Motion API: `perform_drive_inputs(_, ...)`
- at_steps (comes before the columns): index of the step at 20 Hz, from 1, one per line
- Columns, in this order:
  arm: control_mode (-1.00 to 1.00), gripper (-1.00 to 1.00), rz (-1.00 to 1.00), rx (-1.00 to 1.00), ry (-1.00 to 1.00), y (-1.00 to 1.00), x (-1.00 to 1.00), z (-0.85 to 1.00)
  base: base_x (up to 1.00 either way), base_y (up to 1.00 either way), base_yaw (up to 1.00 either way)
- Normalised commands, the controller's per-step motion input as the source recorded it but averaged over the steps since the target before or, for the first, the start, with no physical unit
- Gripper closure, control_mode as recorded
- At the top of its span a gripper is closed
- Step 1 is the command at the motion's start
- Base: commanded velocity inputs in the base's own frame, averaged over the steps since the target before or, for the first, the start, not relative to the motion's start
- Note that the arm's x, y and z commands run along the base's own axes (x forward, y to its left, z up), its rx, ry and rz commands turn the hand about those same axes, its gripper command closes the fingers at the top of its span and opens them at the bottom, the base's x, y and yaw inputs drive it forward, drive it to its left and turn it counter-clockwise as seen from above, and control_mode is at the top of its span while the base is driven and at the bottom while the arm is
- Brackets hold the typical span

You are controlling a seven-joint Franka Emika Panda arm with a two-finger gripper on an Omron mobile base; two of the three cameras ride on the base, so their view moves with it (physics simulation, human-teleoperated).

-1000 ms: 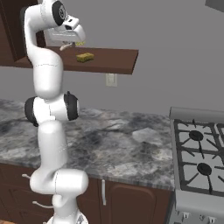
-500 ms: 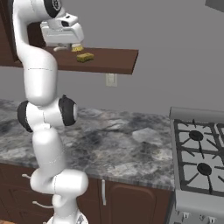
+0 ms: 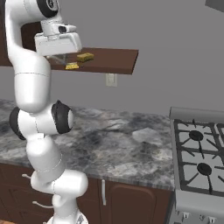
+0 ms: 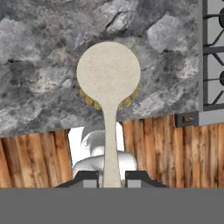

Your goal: Locate and retrieve the dish brush and sponge from the cabinet. Place them next to the sink.

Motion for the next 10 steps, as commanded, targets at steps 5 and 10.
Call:
perform_drive_inputs(5, -1.00, 1.00, 0.06, -0.12, 0.50, 0.00, -0.62, -0.27, 0.00, 0.00, 0.00)
perform_drive_inputs(10, -1.00, 1.00, 0.09, -0.15, 0.50, 0.00, -0.47, -0.20, 0.00, 0.00, 0.00)
